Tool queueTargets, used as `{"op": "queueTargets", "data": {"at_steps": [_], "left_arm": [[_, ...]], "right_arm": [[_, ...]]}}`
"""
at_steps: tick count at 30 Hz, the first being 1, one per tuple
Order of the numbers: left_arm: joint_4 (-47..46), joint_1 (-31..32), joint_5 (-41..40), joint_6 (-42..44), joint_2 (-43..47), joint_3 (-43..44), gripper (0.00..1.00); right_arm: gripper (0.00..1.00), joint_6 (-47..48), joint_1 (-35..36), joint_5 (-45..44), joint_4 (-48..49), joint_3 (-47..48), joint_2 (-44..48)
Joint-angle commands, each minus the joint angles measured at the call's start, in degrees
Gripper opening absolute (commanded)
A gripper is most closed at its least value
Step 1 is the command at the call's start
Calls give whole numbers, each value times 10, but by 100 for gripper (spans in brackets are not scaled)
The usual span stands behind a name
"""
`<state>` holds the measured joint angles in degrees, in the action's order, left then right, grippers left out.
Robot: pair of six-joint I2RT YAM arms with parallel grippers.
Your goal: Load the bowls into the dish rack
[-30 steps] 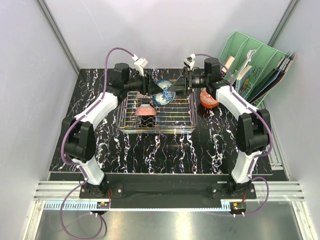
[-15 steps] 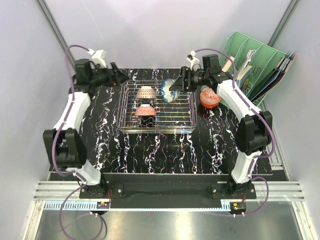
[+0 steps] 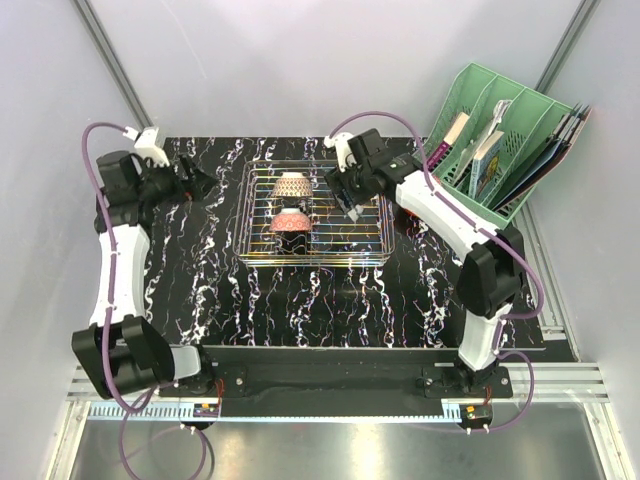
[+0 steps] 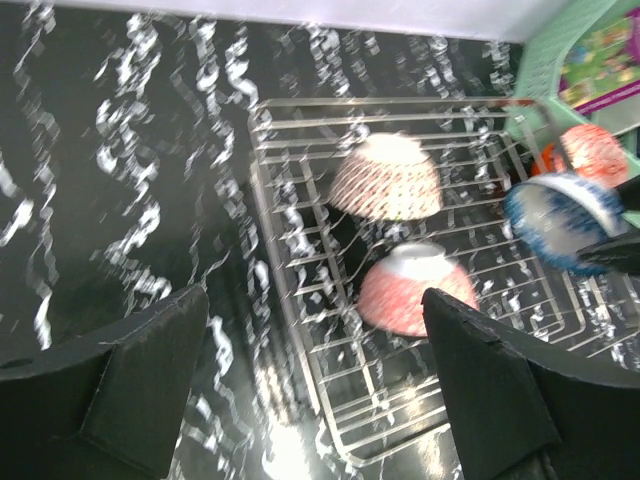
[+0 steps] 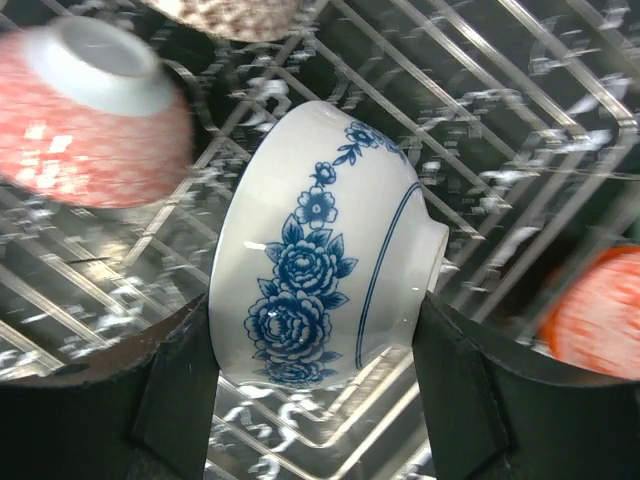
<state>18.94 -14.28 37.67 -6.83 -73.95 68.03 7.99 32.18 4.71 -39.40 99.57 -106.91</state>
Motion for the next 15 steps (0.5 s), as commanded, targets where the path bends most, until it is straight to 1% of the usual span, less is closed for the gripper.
{"op": "queueTargets", "data": {"at_steps": [1, 4, 15], "left_arm": [[14, -26, 10, 33, 43, -27, 93], [15, -44, 26, 37, 56, -40, 93], [15, -103, 79, 31, 59, -55, 93]], "right_arm": [[0, 91, 23, -181, 25, 48, -7], [0, 120, 36, -235, 34, 55, -27], [0, 186, 41, -318, 74, 77, -109]]}}
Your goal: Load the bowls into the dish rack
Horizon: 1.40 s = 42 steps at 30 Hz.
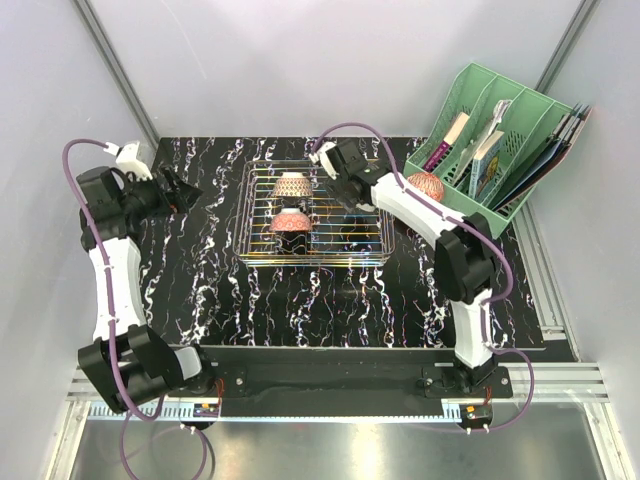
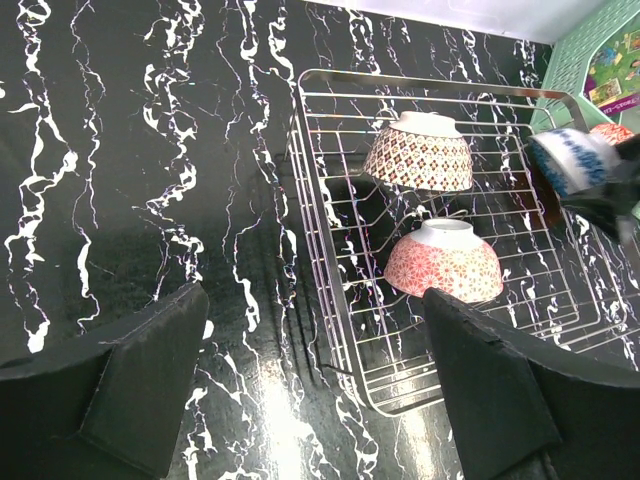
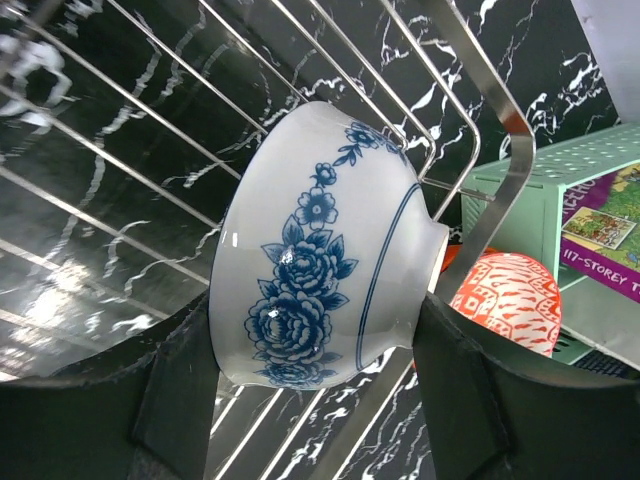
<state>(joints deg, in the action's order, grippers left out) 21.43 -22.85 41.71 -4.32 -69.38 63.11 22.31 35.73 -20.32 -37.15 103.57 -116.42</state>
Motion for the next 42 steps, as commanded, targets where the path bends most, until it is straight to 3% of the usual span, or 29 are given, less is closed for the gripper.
{"op": "queueTargets", "data": {"at_steps": [1, 13, 28, 42], "left_arm": [[-10, -20, 45, 5, 14, -6, 93], [-29, -51, 77, -3, 6, -26, 93], [-39, -71, 93, -3, 0, -33, 93], [-52, -78, 105, -17, -5, -41, 93]], "right_arm": [[0, 48, 6, -75, 55, 39, -20], [0, 106, 7, -130, 112, 58, -74], [0, 126, 9, -132, 148, 78, -129], [0, 136, 18, -140, 164, 52, -129]]}}
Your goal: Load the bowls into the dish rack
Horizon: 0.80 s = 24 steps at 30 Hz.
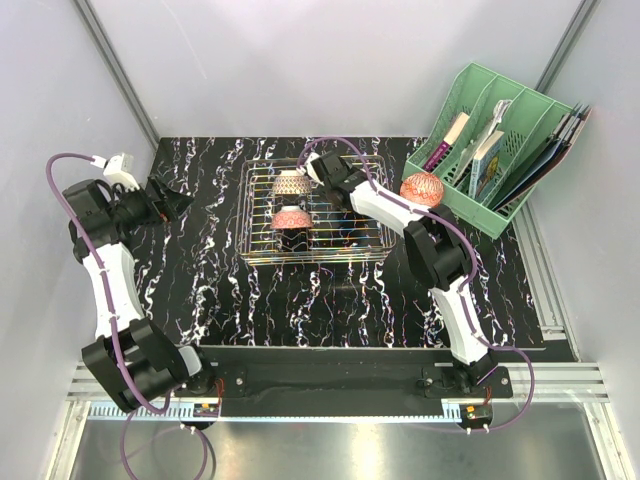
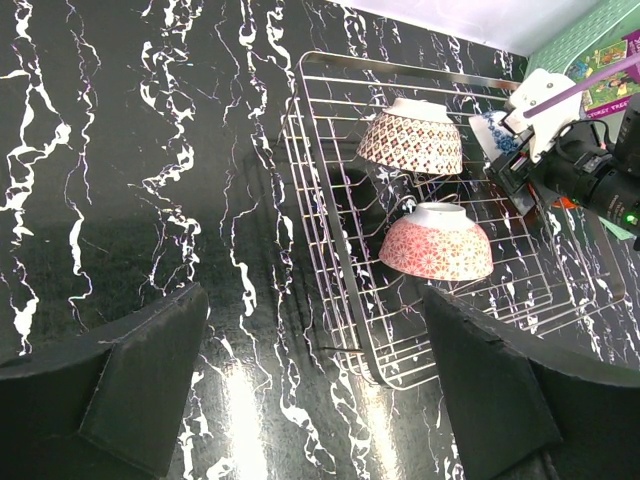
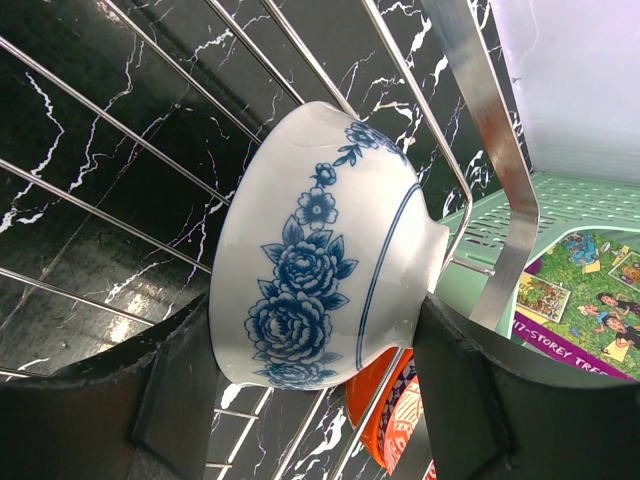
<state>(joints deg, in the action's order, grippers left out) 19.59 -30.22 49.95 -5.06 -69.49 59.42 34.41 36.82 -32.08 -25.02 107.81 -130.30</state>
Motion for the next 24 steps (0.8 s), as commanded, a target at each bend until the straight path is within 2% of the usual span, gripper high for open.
{"op": "queueTargets", "data": {"at_steps": [1, 4, 5, 9, 12, 15, 18, 19, 21, 22, 24], "left_arm": [[-32, -5, 23, -10, -3, -4, 93], [-32, -7, 21, -7, 2, -5, 93], [-33, -7, 22, -7, 2, -4, 93], [-32, -13, 24, -7, 2, -1, 93], [-33, -15, 29, -11, -2, 1, 93], [-33, -15, 34, -16, -4, 1, 93], [-32, -16, 37, -17, -2, 1, 93], [-32, -16, 37, -17, -1, -1, 93], [-32, -16, 37, -16, 1, -2, 93], [-32, -17, 37, -15, 3, -2, 93], [-32, -18, 38, -15, 3, -3, 93]], "right_arm": [[1, 15, 7, -23, 42, 12, 6], [20, 21, 7, -28, 42, 14, 0], [33, 21, 7, -28, 42, 12, 0], [58, 20, 6, -29, 42, -12, 7], [67, 19, 7, -31, 43, -32, 13], [70, 21, 7, -39, 42, -42, 15], [80, 24, 7, -41, 42, -48, 17], [87, 24, 6, -42, 42, -49, 17], [91, 23, 7, -41, 42, -50, 18], [98, 22, 7, -39, 42, -51, 19], [100, 19, 7, -37, 42, -52, 22]]}}
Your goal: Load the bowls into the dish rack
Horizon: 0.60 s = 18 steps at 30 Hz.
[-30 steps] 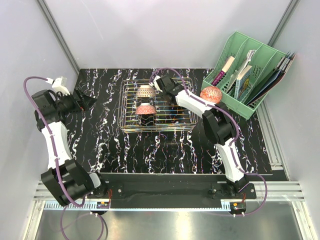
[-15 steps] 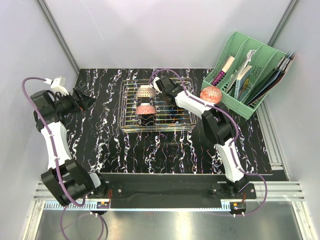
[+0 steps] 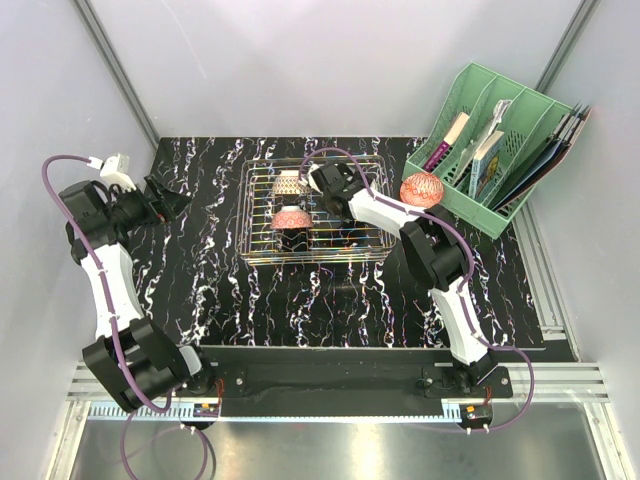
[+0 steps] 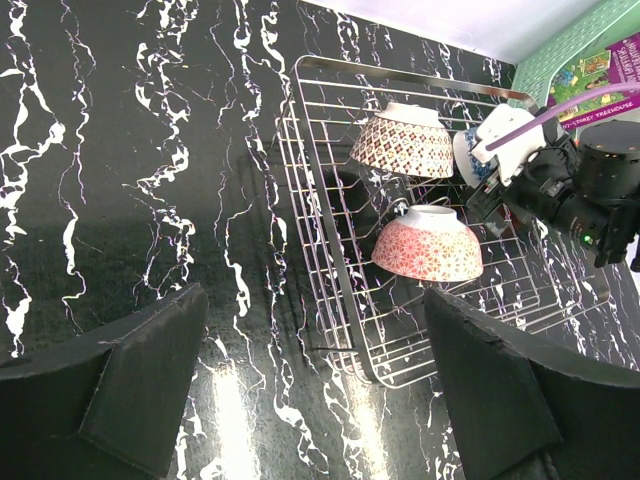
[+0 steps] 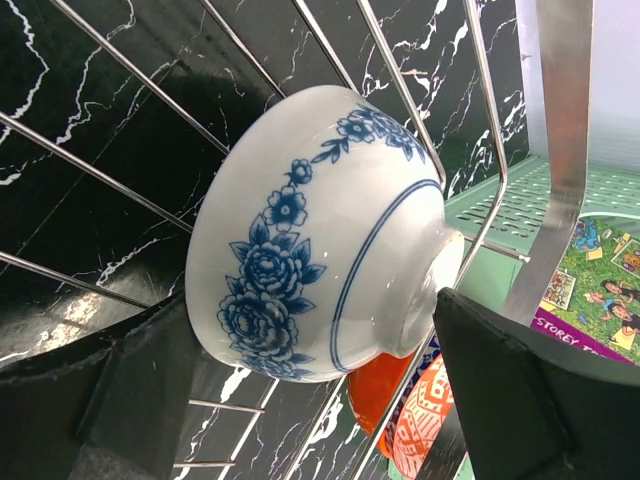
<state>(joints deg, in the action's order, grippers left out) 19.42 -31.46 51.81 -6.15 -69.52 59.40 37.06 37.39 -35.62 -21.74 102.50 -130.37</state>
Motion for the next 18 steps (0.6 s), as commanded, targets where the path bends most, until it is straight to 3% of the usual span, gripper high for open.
{"op": "queueTargets", "data": {"at_steps": [1, 6, 13, 18], "left_arm": [[-32, -6, 21, -4, 4, -2, 93], [-32, -8, 22, -6, 5, -2, 93], [-30, -11, 26, -11, 11, -5, 93], [-29, -11, 28, -11, 21, -8, 93]], "right_arm": [[100, -8, 2, 3, 7, 1, 23], [100, -21, 1, 25, -8, -1, 34], [100, -64, 1, 112, -109, 38, 46], [100, -70, 1, 91, -112, 53, 49]]}}
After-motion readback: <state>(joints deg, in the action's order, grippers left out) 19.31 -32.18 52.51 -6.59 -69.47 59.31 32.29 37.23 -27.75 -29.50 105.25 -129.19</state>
